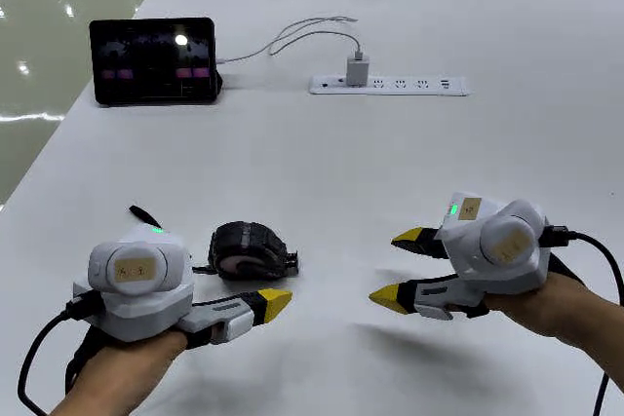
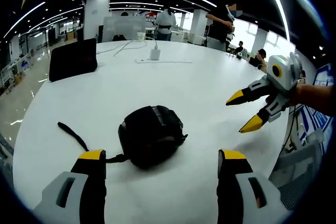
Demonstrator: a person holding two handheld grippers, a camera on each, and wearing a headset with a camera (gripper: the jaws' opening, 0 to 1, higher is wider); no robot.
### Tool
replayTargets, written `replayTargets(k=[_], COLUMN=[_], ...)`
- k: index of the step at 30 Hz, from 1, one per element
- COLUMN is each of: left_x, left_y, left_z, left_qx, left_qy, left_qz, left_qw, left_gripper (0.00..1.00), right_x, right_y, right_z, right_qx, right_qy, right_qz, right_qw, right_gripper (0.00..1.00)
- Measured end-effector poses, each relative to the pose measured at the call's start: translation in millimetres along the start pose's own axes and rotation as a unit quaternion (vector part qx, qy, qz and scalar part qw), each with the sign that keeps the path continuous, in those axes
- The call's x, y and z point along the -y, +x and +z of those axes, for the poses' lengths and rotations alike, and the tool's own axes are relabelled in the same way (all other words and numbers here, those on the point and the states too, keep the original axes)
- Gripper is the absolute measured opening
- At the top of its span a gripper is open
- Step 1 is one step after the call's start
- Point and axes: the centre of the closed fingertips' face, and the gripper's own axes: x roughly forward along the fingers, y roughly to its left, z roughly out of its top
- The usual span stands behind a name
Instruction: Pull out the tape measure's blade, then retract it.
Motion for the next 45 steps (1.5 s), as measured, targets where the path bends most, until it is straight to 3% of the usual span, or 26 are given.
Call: replayTargets(k=[18,41,45], left_x=[13.8,29.6,31.7], left_y=[-17.4,-41.4,-42.9], left_z=[-5.9,-11.2,-12.5], left_qx=[0.02,0.054,0.051], left_qy=[0.049,0.074,0.078], left_qz=[-0.031,-0.059,-0.063], left_qw=[0.9981,0.9941,0.9936], left_gripper=[0.87,0.94,0.95], right_x=[-13.6,-35.0,-35.8], right_y=[-35.6,-63.6,-65.9], right_z=[-17.8,-29.2,-29.5], right_qx=[0.034,0.072,0.077], right_qy=[0.055,0.092,0.1], right_qz=[-0.052,-0.102,-0.111], right_qw=[0.9966,0.9879,0.9857], right_gripper=[0.57,0.72,0.74])
